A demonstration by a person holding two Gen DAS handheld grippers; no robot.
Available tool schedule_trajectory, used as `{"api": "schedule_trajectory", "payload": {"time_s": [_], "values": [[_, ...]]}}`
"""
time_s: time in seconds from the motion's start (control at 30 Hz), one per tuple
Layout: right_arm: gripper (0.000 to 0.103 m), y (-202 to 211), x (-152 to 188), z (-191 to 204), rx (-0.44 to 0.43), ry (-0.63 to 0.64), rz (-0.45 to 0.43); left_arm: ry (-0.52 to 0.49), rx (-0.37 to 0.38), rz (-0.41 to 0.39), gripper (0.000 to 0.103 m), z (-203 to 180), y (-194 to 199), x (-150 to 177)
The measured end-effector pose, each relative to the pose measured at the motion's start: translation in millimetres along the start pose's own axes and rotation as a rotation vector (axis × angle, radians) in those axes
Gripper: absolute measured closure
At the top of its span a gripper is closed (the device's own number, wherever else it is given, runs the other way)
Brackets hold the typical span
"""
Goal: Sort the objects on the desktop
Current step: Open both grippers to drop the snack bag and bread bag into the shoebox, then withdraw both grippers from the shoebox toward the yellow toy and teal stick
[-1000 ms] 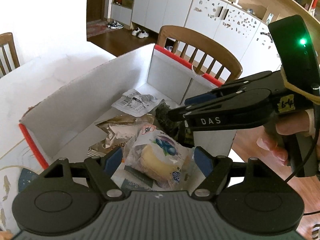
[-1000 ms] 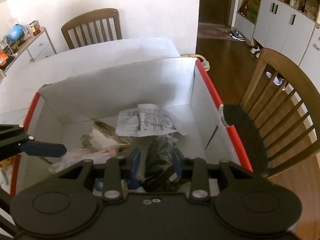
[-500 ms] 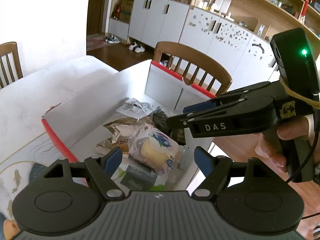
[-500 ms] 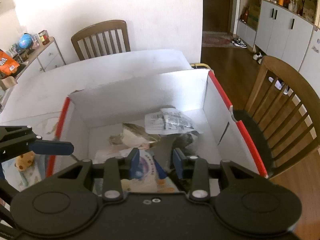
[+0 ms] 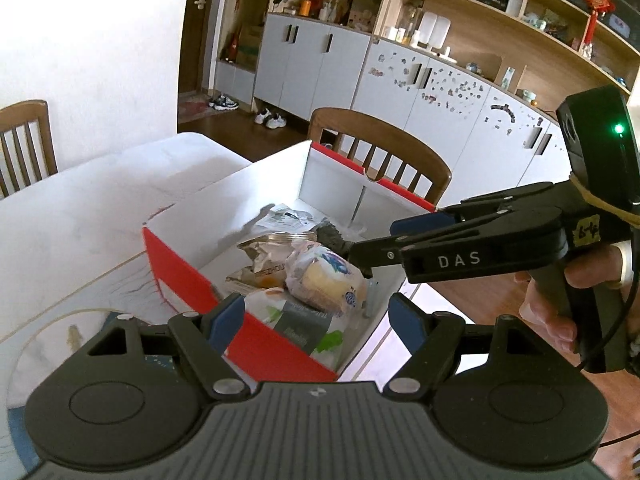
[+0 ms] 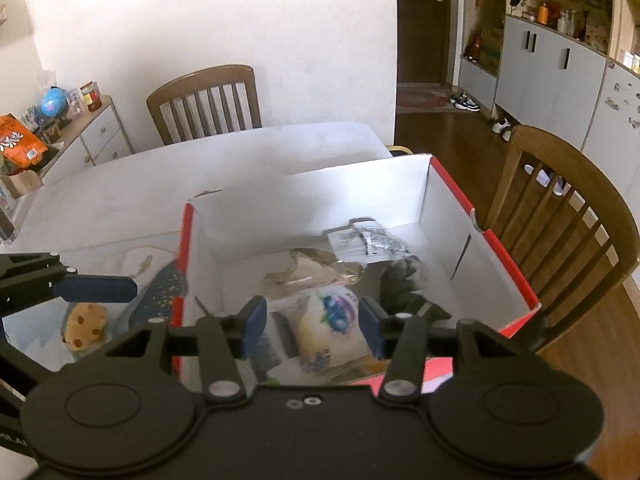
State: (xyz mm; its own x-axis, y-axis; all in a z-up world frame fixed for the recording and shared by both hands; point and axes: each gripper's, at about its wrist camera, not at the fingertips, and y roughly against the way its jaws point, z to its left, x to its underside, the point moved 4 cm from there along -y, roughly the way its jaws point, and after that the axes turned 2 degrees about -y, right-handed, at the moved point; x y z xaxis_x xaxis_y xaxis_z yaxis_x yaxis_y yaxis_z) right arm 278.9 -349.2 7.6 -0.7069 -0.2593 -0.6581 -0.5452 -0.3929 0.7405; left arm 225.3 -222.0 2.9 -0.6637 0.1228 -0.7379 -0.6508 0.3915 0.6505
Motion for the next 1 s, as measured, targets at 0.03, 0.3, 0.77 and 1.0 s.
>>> {"api": "schedule_trajectory", "payload": {"time_s": [0.03,0.3,0.77,1.0], "values": [[0.052,2.6,1.1,3.4,0.0,-0.005,-0.004,-0.005,-0.001,-0.003,0.024,1.6,4.2,1.8],[0.052,20.0,14.7,38.6,-0.004,-0.019,-0.036,-0.032,-0.004,-0.017,0.025,15.8,34.1,14.5],[0.05,25.4,44.4,110.0,-0.026,0.0,-0.055,-0.04,-0.042,-0.024,0.024,68.9,73.2,50.8],[0.05,14.0,66.8,144.9,-0.026,0.026,-0.057,-0.01,-0.078,-0.043,0.02,109.3,87.5,55.2]]}}
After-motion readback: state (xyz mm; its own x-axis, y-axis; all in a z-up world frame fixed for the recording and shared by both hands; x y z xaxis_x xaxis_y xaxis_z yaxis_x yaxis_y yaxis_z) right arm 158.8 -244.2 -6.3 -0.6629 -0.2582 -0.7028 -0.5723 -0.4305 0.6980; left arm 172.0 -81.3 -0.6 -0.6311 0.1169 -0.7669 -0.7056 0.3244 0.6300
